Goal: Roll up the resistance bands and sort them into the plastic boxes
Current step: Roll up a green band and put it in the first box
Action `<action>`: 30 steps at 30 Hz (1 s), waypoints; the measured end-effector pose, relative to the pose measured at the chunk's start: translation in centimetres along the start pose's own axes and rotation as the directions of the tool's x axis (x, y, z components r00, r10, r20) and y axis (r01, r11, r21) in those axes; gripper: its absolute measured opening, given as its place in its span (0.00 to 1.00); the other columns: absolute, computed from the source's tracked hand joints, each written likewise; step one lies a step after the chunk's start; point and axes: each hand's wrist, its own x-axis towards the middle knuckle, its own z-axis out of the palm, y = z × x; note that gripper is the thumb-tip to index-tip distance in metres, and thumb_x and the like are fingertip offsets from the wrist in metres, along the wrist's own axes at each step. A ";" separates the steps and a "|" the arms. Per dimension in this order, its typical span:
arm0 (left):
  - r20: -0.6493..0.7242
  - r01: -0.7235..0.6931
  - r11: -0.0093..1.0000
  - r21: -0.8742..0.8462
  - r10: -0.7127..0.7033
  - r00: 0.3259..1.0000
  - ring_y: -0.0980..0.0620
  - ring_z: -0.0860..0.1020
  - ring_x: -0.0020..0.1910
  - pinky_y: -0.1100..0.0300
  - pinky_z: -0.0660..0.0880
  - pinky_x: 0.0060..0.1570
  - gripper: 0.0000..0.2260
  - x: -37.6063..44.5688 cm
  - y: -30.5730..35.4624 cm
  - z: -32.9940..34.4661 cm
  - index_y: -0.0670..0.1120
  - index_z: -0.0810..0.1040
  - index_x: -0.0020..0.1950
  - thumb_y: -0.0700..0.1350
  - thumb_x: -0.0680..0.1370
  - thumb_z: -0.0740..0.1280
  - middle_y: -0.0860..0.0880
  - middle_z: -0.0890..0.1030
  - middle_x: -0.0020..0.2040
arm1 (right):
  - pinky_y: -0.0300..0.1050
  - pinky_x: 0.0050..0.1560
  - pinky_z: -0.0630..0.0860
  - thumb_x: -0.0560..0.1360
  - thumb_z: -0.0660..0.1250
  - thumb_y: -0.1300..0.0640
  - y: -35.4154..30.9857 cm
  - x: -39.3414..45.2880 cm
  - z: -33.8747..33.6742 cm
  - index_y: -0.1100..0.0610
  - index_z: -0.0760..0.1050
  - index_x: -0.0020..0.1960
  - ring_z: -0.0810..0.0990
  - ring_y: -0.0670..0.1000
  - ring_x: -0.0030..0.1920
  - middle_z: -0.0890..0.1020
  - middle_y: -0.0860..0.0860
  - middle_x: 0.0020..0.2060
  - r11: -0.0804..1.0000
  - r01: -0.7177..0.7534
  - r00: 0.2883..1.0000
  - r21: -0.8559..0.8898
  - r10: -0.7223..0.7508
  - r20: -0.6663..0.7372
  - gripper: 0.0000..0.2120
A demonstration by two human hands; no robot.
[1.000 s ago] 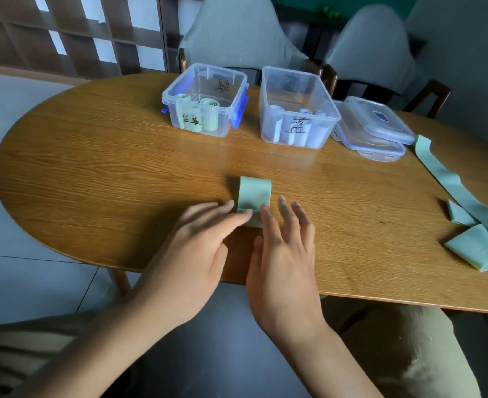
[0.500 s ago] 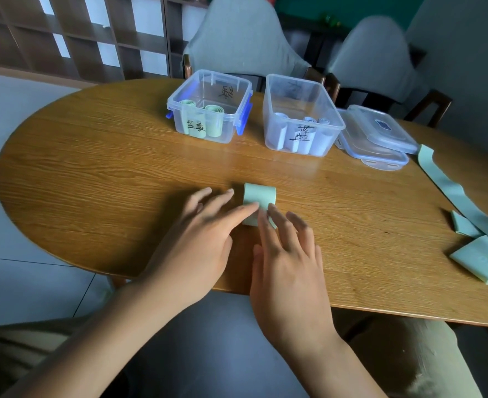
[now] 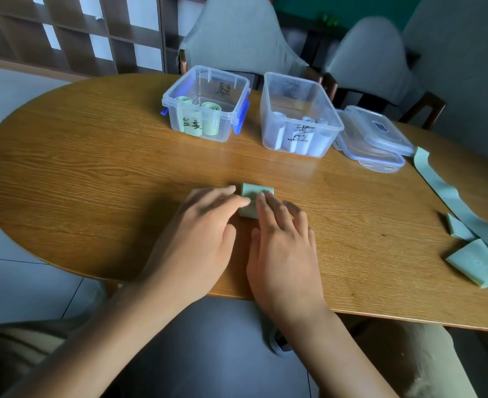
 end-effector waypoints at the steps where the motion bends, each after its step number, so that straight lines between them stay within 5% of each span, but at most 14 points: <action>1: 0.004 0.003 1.000 0.003 -0.004 1.000 0.53 0.66 0.72 0.54 0.68 0.70 0.23 0.0 0.0 0.1 0.51 0.76 0.70 0.36 0.77 0.60 0.53 0.74 0.70 | 0.55 0.71 0.68 0.78 0.57 0.59 0.1 0.2 0.0 0.56 0.64 0.77 0.64 0.58 0.74 0.69 0.51 0.75 1.000 0.008 1.000 0.003 -0.008 0.006 0.27; 6: 0.040 0.045 0.997 -0.054 -0.043 0.998 0.54 0.69 0.72 0.56 0.66 0.73 0.25 0.3 0.2 0.2 0.52 0.74 0.73 0.36 0.78 0.60 0.52 0.74 0.72 | 0.35 0.76 0.54 0.80 0.62 0.63 0.5 0.6 -0.8 0.55 0.62 0.79 0.61 0.51 0.77 0.64 0.53 0.77 0.926 -0.081 0.997 0.370 0.076 0.027 0.28; 9: 0.061 0.085 0.989 -0.122 -0.078 0.995 0.56 0.72 0.70 0.65 0.64 0.70 0.24 0.3 1.1 0.0 0.50 0.72 0.75 0.37 0.79 0.59 0.51 0.75 0.72 | 0.40 0.71 0.69 0.79 0.65 0.64 0.7 0.5 -1.3 0.53 0.64 0.78 0.74 0.39 0.67 0.76 0.42 0.66 0.792 -0.206 0.973 0.575 0.227 0.035 0.29; 12: 0.109 0.160 0.971 -0.177 -0.142 0.984 0.54 0.72 0.69 0.63 0.64 0.69 0.25 0.1 1.9 0.2 0.50 0.67 0.78 0.39 0.80 0.58 0.49 0.74 0.72 | 0.24 0.53 0.70 0.78 0.66 0.64 0.4 0.5 -1.8 0.51 0.66 0.76 0.78 0.29 0.49 0.80 0.29 0.44 0.720 -0.280 0.957 0.635 0.257 0.131 0.28; 16: 0.165 0.260 0.880 -0.398 -0.210 0.964 0.58 0.71 0.71 0.55 0.66 0.73 0.29 -0.2 2.5 0.8 0.52 0.63 0.79 0.47 0.77 0.56 0.53 0.73 0.73 | 0.33 0.61 0.72 0.78 0.66 0.63 0.2 0.6 -1.8 0.50 0.67 0.76 0.76 0.27 0.49 0.78 0.32 0.49 0.681 -0.305 0.949 0.665 0.277 0.152 0.28; 21: 0.200 0.349 0.753 -0.557 -0.286 0.937 0.61 0.70 0.71 0.60 0.65 0.73 0.27 -0.2 2.5 0.7 0.53 0.60 0.80 0.42 0.80 0.55 0.57 0.69 0.75 | 0.22 0.45 0.68 0.78 0.65 0.65 0.4 0.3 -1.9 0.51 0.68 0.76 0.76 0.33 0.54 0.81 0.38 0.39 0.698 -0.287 0.957 0.656 0.242 0.161 0.27; 23: 0.211 0.365 0.722 -0.588 -0.299 0.931 0.64 0.70 0.70 0.62 0.65 0.72 0.26 -0.2 2.5 0.5 0.54 0.61 0.79 0.38 0.81 0.56 0.60 0.70 0.73 | 0.19 0.43 0.67 0.78 0.65 0.65 0.4 0.1 -2.0 0.51 0.67 0.76 0.68 0.30 0.57 0.80 0.36 0.43 0.709 -0.270 0.962 0.651 0.225 0.154 0.28; 25: 0.228 0.371 0.686 -0.626 -0.293 0.928 0.67 0.71 0.67 0.65 0.67 0.68 0.24 -0.1 2.5 0.4 0.56 0.64 0.76 0.40 0.81 0.56 0.64 0.73 0.70 | 0.18 0.44 0.66 0.79 0.64 0.66 0.2 0.0 -2.1 0.52 0.66 0.76 0.71 0.25 0.53 0.78 0.34 0.51 0.718 -0.263 0.965 0.645 0.211 0.158 0.28; 27: 0.256 0.378 0.643 -0.666 -0.279 0.925 0.69 0.74 0.62 0.70 0.70 0.60 0.22 -0.1 2.6 0.2 0.58 0.69 0.69 0.37 0.81 0.56 0.68 0.77 0.64 | 0.18 0.43 0.66 0.79 0.62 0.67 0.1 -0.1 -2.1 0.53 0.66 0.76 0.76 0.23 0.43 0.77 0.43 0.63 0.709 -0.266 0.964 0.653 0.196 0.179 0.27; 30: 0.257 0.386 0.662 -0.642 -0.288 0.923 0.66 0.77 0.60 0.63 0.74 0.61 0.23 -0.4 2.5 0.3 0.56 0.71 0.69 0.46 0.74 0.57 0.60 0.80 0.62 | 0.19 0.41 0.66 0.79 0.61 0.67 0.0 -0.2 -2.2 0.52 0.67 0.76 0.80 0.30 0.41 0.76 0.51 0.69 0.738 -0.242 0.970 0.630 0.181 0.161 0.26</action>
